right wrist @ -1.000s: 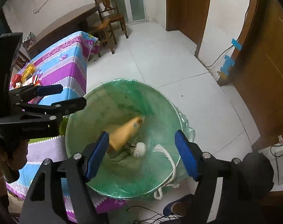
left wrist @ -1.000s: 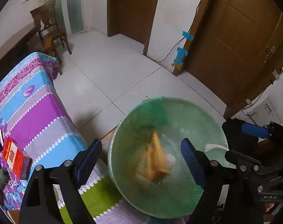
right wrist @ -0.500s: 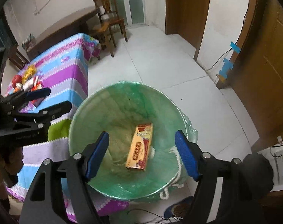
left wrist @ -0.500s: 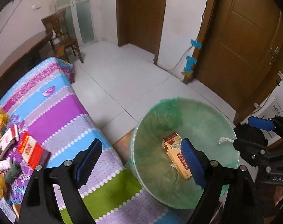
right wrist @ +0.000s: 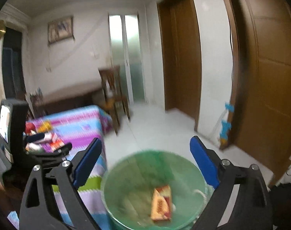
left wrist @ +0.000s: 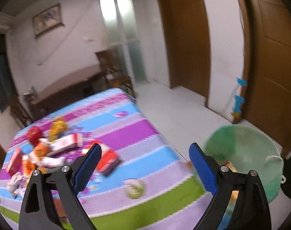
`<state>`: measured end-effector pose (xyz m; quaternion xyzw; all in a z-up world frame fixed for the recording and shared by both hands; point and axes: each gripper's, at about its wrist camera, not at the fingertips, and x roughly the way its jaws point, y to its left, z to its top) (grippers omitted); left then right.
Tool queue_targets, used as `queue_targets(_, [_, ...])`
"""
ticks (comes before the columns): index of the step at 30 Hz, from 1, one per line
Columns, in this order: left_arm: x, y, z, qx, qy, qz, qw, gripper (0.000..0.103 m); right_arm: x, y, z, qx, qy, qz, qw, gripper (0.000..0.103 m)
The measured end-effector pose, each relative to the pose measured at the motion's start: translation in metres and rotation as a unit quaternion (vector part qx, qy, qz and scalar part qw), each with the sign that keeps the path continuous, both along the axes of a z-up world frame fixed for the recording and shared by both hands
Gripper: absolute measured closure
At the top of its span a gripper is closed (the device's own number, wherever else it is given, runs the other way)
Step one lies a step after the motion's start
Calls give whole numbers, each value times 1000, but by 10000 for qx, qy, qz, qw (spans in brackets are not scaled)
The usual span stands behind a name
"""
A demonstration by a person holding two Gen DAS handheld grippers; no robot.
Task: Collect trash
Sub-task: 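Return both tools from the bin to the table, then grasp the white plastic bag with the right tool while the left tool grasps the white cloth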
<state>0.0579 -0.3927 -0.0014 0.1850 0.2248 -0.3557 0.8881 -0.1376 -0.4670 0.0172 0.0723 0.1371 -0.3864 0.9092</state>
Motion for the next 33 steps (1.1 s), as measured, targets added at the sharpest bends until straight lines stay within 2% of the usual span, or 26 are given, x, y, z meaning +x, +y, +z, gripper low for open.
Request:
queue_targets(4, [18, 54, 12, -314, -172, 488, 9982, 8, 17, 36, 1, -429, -408, 408, 9974, 10])
queue_targets(7, [33, 97, 22, -491, -205, 739, 9958, 7, 38, 58, -2, -549, -433, 796, 9944, 9])
queue_targets(11, [52, 163, 36, -708, -199, 1148, 9907, 5, 70, 84, -7, -468, -395, 1397, 9883, 7])
queue_targets(16, [85, 253, 39, -818, -177, 1924, 9777, 5, 113, 121, -16, -217, -136, 2225, 9746, 7])
queue_targets(20, [113, 323, 27, -701, 17, 2616, 9626, 5, 148, 164, -23, -186, 229, 2913, 9562, 7])
queue_targets(24, [135, 397, 5, -676, 354, 3257, 9424, 5, 171, 194, -24, -132, 421, 3407, 9391, 7])
queue_targets(26, [146, 430, -7, -621, 528, 3465, 9345, 5, 185, 211, -25, -104, 588, 3739, 9256, 7])
queue_targets(27, [150, 440, -12, -606, 620, 3510, 9324, 5, 196, 220, -26, -57, 732, 3956, 9155, 7])
queue_targets(29, [158, 460, -19, -639, 805, 3542, 9295, 5, 211, 235, -31, -16, 971, 4190, 9028, 7])
queue_targets(33, [169, 473, -29, -586, 1168, 3357, 9329, 5, 244, 255, -45, 90, 1488, 4446, 8833, 7])
